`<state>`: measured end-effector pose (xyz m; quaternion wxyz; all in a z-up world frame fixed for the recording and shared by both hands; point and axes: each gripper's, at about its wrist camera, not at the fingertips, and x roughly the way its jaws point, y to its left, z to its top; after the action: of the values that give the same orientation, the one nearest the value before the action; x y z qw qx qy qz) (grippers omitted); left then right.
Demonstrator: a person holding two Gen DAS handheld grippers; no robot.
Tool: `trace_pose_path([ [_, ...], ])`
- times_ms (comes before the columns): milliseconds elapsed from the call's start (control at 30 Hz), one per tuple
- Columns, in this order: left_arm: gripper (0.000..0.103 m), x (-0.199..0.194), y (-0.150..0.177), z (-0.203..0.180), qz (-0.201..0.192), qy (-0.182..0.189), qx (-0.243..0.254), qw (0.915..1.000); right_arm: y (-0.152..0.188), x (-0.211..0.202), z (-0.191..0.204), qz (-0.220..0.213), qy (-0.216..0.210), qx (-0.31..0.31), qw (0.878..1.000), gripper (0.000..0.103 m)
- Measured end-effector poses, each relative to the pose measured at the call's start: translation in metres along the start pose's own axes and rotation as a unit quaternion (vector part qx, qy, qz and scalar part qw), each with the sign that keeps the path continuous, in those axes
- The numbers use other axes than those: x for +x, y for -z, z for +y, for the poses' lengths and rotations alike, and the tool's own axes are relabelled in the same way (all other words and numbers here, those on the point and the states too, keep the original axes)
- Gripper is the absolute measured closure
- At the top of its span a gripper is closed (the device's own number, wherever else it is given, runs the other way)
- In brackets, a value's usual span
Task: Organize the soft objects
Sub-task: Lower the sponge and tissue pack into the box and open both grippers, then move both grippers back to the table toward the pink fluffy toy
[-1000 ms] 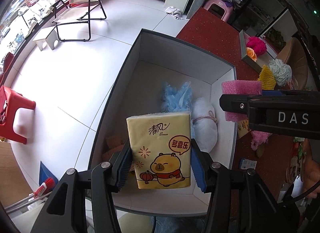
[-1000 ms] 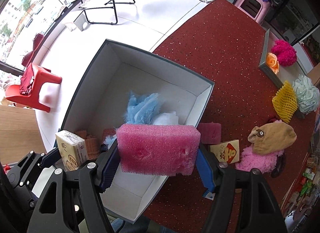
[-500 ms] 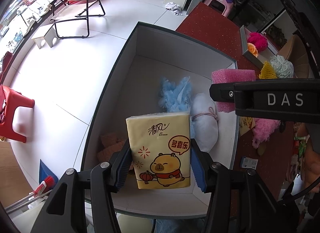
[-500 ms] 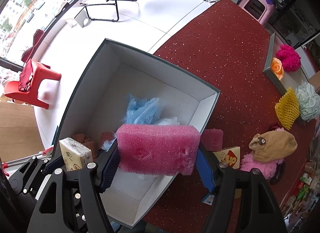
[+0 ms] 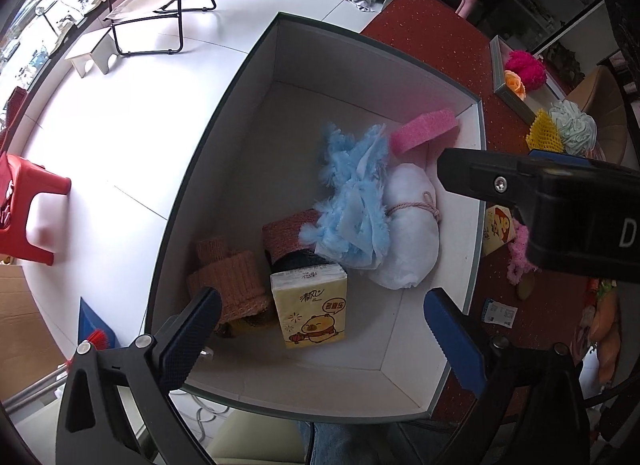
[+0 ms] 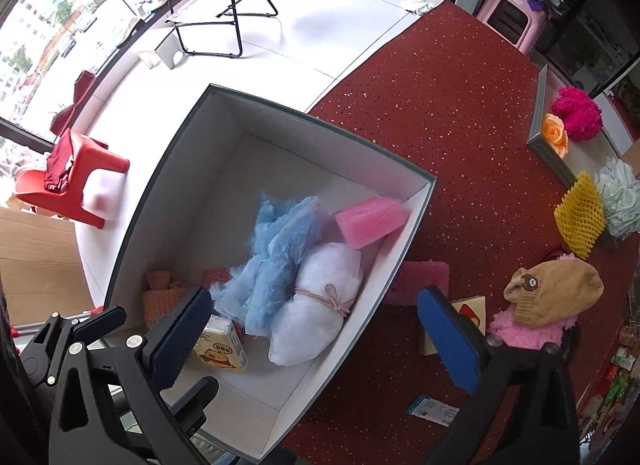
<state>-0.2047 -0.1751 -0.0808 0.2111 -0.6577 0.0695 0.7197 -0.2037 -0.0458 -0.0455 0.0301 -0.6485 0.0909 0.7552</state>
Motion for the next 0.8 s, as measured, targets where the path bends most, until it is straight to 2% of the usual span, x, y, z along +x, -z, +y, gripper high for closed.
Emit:
trace_pose_path([
  [100, 0.001, 0.002, 0.003, -0.004, 0.013, 0.001, 0.007, 0.9999, 0.006, -0.003, -0.002, -0.006, -0.002, -0.004, 1.000, 0.000],
  [267, 0.001, -0.006, 0.008, -0.013, 0.011, -0.011, 0.027, 0.9995, 0.018, 0.001, -0.011, 0.022, -0.037, 0.020, 0.999, 0.000],
  [500, 0.001, -0.013, 0.010, -0.035, 0.012, -0.018, 0.059, 0.9980, 0.048, 0.002, -0.045, 0.037, -0.022, 0.050, 0.998, 0.000],
  [800, 0.001, -0.014, 0.018, -0.081, 0.020, -0.026, 0.127, 0.9913, 0.091, -0.003, -0.105, 0.039, -0.024, 0.141, 0.989, 0.000],
])
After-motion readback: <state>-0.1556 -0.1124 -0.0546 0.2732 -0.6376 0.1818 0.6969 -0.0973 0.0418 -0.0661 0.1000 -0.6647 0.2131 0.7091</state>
